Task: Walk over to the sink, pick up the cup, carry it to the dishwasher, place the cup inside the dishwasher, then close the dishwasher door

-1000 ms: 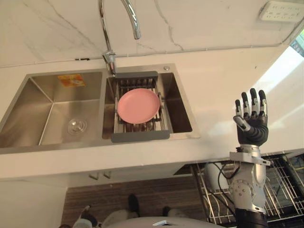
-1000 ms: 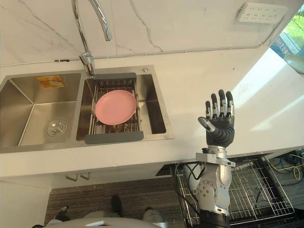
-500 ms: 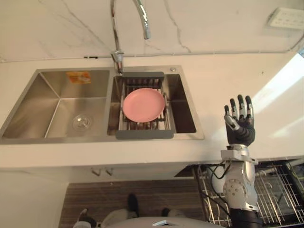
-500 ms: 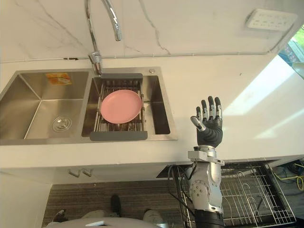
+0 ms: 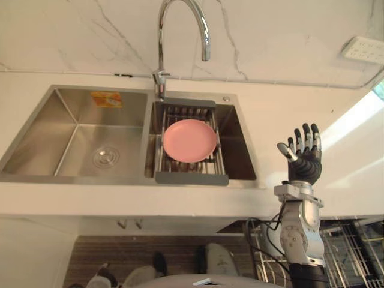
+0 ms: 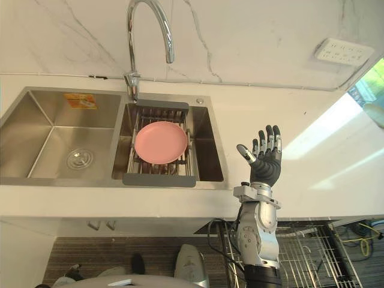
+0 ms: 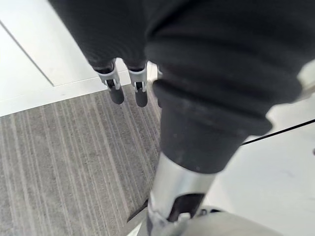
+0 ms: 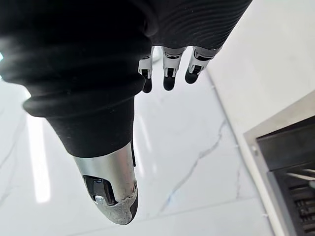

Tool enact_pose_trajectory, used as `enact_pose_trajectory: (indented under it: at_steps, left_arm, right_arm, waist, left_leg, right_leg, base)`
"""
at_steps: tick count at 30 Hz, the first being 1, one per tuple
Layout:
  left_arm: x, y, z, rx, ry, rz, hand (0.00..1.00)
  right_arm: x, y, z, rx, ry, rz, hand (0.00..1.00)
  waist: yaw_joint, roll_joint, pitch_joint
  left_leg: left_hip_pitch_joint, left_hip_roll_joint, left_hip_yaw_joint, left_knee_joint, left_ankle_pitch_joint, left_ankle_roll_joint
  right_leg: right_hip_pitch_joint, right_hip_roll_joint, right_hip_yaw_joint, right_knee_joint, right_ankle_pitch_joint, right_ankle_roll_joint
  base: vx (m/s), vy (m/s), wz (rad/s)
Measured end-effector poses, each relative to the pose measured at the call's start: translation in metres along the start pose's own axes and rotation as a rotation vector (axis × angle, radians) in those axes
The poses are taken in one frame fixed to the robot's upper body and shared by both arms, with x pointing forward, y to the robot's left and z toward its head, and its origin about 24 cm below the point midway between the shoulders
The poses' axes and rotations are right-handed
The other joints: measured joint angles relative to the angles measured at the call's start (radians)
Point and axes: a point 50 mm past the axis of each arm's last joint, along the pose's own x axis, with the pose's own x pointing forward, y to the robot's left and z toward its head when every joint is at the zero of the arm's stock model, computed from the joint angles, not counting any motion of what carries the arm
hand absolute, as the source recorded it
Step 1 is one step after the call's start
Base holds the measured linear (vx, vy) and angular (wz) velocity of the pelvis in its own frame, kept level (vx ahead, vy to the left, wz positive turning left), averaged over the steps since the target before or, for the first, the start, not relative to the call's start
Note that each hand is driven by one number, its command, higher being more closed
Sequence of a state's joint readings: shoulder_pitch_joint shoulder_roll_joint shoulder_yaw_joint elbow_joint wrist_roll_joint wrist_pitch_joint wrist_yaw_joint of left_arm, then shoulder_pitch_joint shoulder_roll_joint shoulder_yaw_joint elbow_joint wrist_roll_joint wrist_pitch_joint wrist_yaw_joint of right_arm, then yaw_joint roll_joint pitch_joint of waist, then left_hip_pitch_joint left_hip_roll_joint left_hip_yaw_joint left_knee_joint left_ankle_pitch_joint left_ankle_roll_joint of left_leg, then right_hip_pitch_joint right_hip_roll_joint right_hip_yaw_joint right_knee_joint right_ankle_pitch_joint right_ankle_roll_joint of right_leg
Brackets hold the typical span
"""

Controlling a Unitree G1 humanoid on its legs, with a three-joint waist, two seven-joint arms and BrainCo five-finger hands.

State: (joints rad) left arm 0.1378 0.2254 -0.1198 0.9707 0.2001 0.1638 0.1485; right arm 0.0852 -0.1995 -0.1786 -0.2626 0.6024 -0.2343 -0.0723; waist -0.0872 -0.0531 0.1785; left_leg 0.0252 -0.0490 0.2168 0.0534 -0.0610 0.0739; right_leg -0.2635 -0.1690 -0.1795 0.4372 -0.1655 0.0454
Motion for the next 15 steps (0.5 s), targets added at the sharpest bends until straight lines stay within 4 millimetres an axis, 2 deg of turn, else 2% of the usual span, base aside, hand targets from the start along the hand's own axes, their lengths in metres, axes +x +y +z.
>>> enact_pose_trajectory:
  at_steps: [1,2,3,4,7,10,12,15]
  left_arm:
    - [0.000,0.001,-0.001,0.002,0.003,0.002,0.00]
    - [0.000,0.002,0.000,0.002,0.006,0.004,0.00]
    - [0.000,0.001,0.000,0.000,0.008,0.003,0.00]
    - [0.000,-0.003,0.006,-0.006,-0.004,-0.004,0.00]
    - [-0.001,-0.009,0.006,0.025,-0.007,-0.018,0.00]
    - [-0.002,-0.011,0.007,0.057,-0.011,-0.015,0.00]
    - [-0.002,-0.011,0.008,0.058,-0.015,-0.013,0.00]
    - [-0.001,-0.011,0.009,0.059,-0.020,-0.013,0.00]
  right_arm:
    - [0.000,-0.001,0.002,-0.005,-0.008,0.001,0.00]
    - [-0.001,-0.005,0.003,-0.011,-0.011,-0.012,0.00]
    - [0.000,-0.006,0.005,-0.016,-0.016,-0.016,0.00]
    - [0.002,-0.009,0.007,-0.024,-0.026,-0.025,0.00]
    - [0.004,-0.013,0.010,-0.032,-0.042,-0.043,0.00]
    - [0.005,-0.014,0.012,-0.032,-0.052,-0.045,0.00]
    - [0.005,-0.013,0.013,-0.032,-0.055,-0.036,0.00]
    - [0.002,-0.013,0.011,-0.040,-0.037,0.009,0.00]
  waist:
    - [-0.001,-0.003,-0.002]
    - [0.004,-0.016,-0.011]
    - [0.008,-0.021,-0.012]
    - [0.013,0.003,-0.009]
    - [0.013,0.041,-0.005]
    - [0.012,0.044,-0.003]
    - [0.003,0.044,-0.003]
    - [0.004,0.044,-0.003]
  left_leg:
    - [0.005,-0.002,-0.002,0.001,-0.005,-0.013]
    - [0.006,-0.013,-0.002,0.011,-0.019,-0.021]
    - [0.001,-0.014,-0.003,0.026,-0.030,-0.023]
    - [-0.020,0.010,-0.011,0.066,-0.038,-0.029]
    - [-0.019,0.040,-0.020,0.065,-0.051,-0.046]
    - [0.016,0.058,-0.023,0.065,-0.066,-0.066]
    - [0.013,0.057,-0.024,0.064,-0.071,-0.062]
    - [0.013,0.050,-0.027,0.061,-0.074,-0.056]
  right_leg:
    - [0.030,0.003,0.000,-0.045,0.036,0.003]
    - [0.076,0.003,0.001,-0.135,0.089,-0.002]
    - [0.093,0.004,0.001,-0.175,0.140,0.022]
    - [0.106,0.029,-0.010,-0.211,0.159,0.009]
    - [0.129,0.067,-0.012,-0.267,0.170,-0.006]
    - [0.164,0.089,0.005,-0.285,0.169,-0.009]
    - [0.162,0.090,0.007,-0.290,0.169,-0.009]
    - [0.166,0.086,0.008,-0.298,0.172,-0.006]
  base:
    - [0.22,-0.109,0.10]
    - [0.20,-0.101,0.07]
    - [0.31,-0.144,0.01]
    - [0.21,-0.096,0.00]
    - [0.24,-0.092,-0.14]
    - [0.17,-0.050,-0.21]
    - [0.03,0.003,-0.09]
    - [-0.02,0.035,0.03]
